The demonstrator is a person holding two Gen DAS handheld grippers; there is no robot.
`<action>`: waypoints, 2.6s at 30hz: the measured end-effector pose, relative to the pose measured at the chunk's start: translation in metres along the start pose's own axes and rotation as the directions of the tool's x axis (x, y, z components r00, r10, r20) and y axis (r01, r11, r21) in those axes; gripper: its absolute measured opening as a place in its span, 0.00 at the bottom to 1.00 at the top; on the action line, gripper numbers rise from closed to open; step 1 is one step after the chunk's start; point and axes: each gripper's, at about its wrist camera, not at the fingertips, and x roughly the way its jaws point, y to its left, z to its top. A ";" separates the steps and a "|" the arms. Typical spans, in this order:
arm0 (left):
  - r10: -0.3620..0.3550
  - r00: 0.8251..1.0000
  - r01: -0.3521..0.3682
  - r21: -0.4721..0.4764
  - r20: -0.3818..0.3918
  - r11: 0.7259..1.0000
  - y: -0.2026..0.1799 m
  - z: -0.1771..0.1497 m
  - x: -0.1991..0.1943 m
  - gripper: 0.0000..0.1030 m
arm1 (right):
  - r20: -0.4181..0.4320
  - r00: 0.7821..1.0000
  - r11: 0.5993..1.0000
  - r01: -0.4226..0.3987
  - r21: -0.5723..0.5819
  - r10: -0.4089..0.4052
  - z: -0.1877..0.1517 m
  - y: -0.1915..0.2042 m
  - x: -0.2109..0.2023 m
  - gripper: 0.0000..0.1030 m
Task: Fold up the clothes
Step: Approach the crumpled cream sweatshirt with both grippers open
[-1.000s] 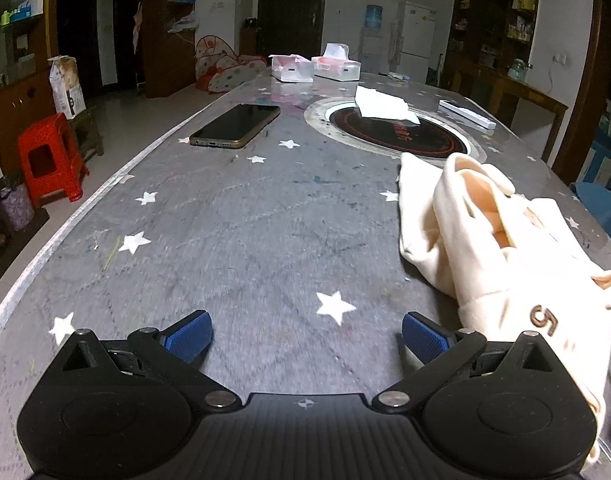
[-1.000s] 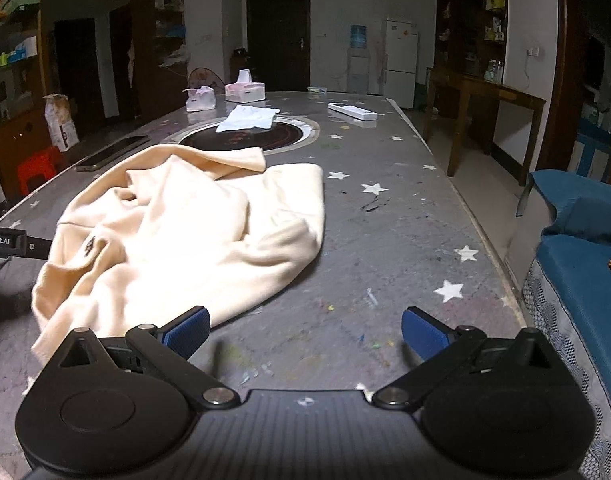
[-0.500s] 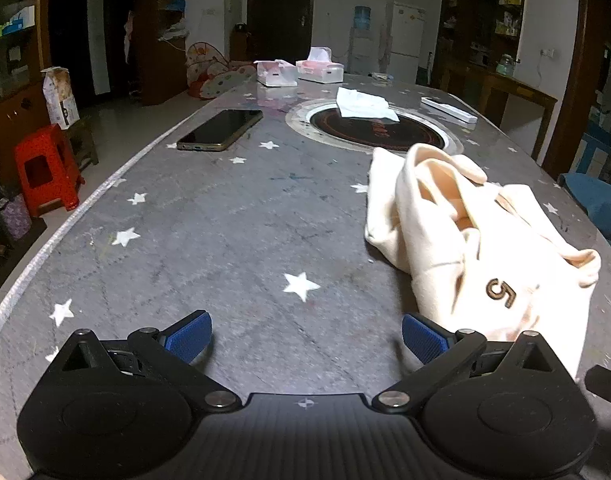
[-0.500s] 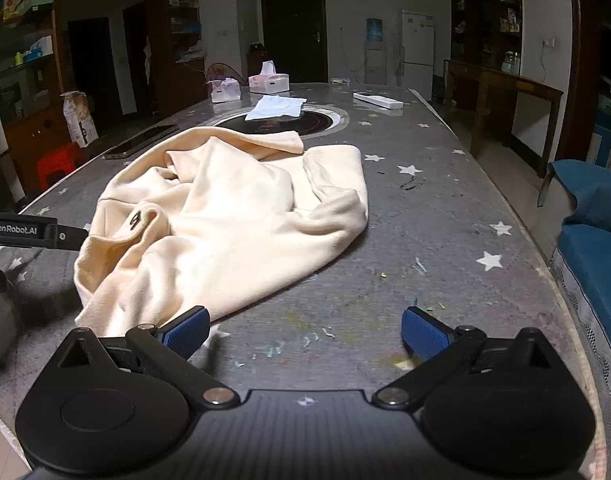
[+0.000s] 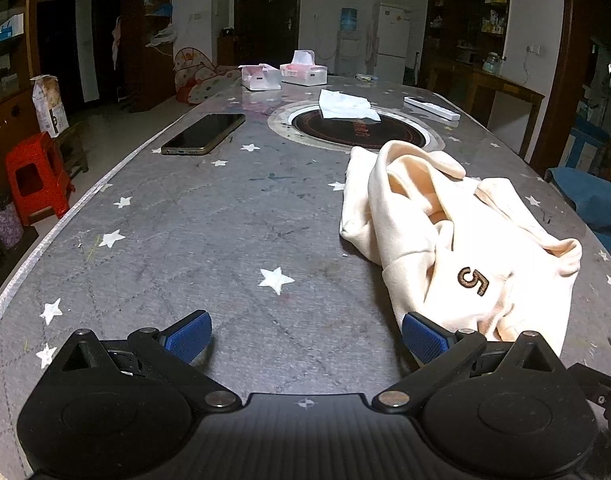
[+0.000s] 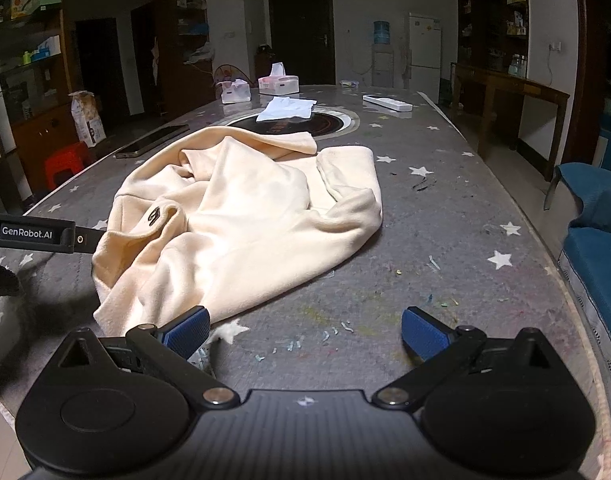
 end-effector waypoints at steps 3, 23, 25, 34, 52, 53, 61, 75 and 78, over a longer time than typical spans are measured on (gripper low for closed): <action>-0.002 1.000 0.002 0.002 0.004 1.000 -0.001 0.000 -0.002 1.00 | 0.002 1.000 1.000 0.000 -0.001 0.000 0.000 0.001 -0.001 1.00; -0.030 0.999 0.029 0.031 0.037 0.999 -0.013 -0.008 -0.025 1.00 | 0.044 0.999 1.000 -0.005 -0.015 0.006 -0.004 0.010 -0.025 1.00; -0.032 0.999 0.030 0.034 0.038 0.999 -0.014 -0.009 -0.026 1.00 | 0.047 0.999 1.000 -0.007 -0.017 0.008 -0.004 0.011 -0.026 1.00; -0.041 0.998 0.040 0.047 0.037 0.998 -0.019 -0.010 -0.028 1.00 | 0.050 0.999 1.000 -0.014 -0.018 0.015 -0.004 0.012 -0.028 1.00; -0.066 0.997 0.063 0.072 0.035 0.995 -0.028 -0.012 -0.028 1.00 | 0.048 0.999 0.999 -0.025 -0.026 0.026 -0.004 0.015 -0.027 1.00; -0.067 0.997 0.065 0.073 0.035 0.995 -0.028 -0.012 -0.028 1.00 | 0.047 0.999 0.999 -0.026 -0.026 0.027 -0.004 0.015 -0.027 1.00; -0.073 0.997 0.070 0.079 0.032 0.994 -0.030 -0.012 -0.028 1.00 | 0.046 0.998 0.999 -0.028 -0.029 0.030 -0.003 0.016 -0.027 1.00; -0.098 0.994 0.094 0.092 0.039 0.991 -0.037 -0.011 -0.031 1.00 | 0.047 0.998 0.999 -0.029 -0.033 0.030 -0.003 0.017 -0.030 1.00; -0.105 0.994 0.100 0.100 0.043 0.990 -0.040 -0.011 -0.033 1.00 | 0.053 0.998 0.999 -0.027 -0.028 0.028 -0.002 0.016 -0.033 1.00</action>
